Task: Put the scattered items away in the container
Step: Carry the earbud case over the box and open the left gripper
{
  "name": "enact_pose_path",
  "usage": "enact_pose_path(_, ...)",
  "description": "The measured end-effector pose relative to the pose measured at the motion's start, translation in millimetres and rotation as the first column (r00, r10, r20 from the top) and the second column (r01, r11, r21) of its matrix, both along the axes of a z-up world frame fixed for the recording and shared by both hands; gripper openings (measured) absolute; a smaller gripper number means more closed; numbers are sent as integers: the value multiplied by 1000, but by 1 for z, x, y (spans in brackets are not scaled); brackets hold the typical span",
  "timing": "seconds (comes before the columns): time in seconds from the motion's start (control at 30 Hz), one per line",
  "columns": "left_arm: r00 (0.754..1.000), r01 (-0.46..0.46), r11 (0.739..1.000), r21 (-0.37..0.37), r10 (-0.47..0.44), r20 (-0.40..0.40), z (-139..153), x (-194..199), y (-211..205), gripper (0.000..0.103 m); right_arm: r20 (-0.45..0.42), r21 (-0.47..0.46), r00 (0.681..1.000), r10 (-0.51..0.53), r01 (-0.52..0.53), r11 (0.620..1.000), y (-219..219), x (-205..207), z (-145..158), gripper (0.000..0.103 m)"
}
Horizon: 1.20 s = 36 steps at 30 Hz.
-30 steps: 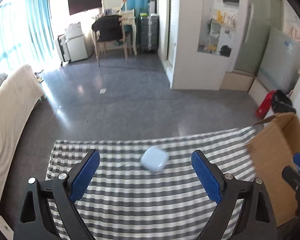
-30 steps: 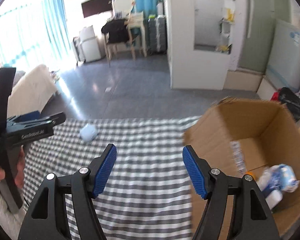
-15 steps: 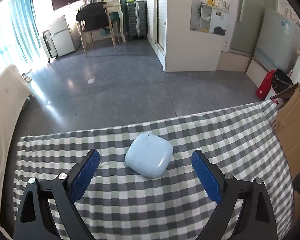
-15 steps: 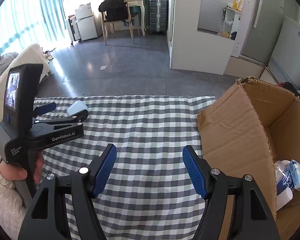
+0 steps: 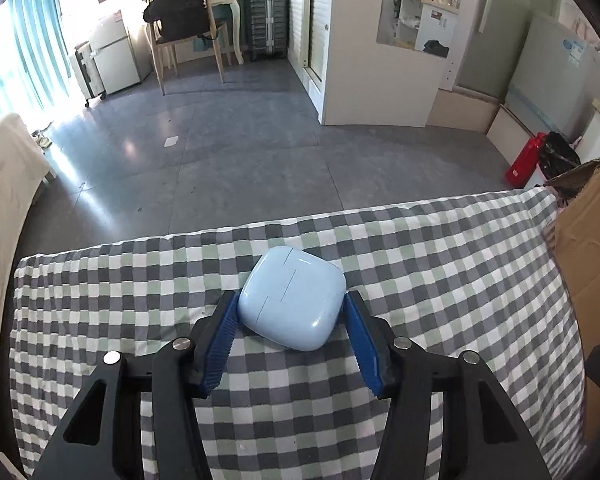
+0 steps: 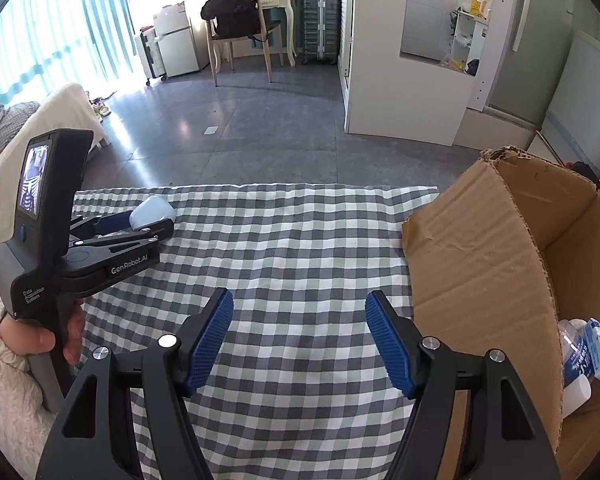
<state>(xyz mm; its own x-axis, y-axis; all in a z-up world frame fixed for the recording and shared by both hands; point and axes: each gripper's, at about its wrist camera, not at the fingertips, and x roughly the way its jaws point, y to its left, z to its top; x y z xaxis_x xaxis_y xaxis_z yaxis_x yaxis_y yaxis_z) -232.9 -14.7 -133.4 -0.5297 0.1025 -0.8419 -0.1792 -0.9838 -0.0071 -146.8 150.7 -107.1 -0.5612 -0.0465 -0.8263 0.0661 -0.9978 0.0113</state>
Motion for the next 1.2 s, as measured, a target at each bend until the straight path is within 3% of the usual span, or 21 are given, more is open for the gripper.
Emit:
enact_pose_path(0.33, 995, 40, 999, 12, -39, -91, 51, 27, 15, 55, -34, -6, 999, -18, 18, 1000, 12, 16, 17, 68)
enact_pose_path(0.63, 970, 165, 986, 27, -158, -182, 108, 60, 66, 55, -60, -7, 997, -42, 42, 999, 33, 45, 35, 68)
enact_pose_path(0.93, 912, 355, 933, 61, -331, -241, 150, 98, 157, 55, -150, 32, 977, -153, 160, 987, 89, 90, 81, 68)
enact_pose_path(1.2, 851, 498, 865, 60, -474, -228, 150, 126, 259, 55, -146, 42, 928, -342, 351, 935, 175, 128, 86, 69)
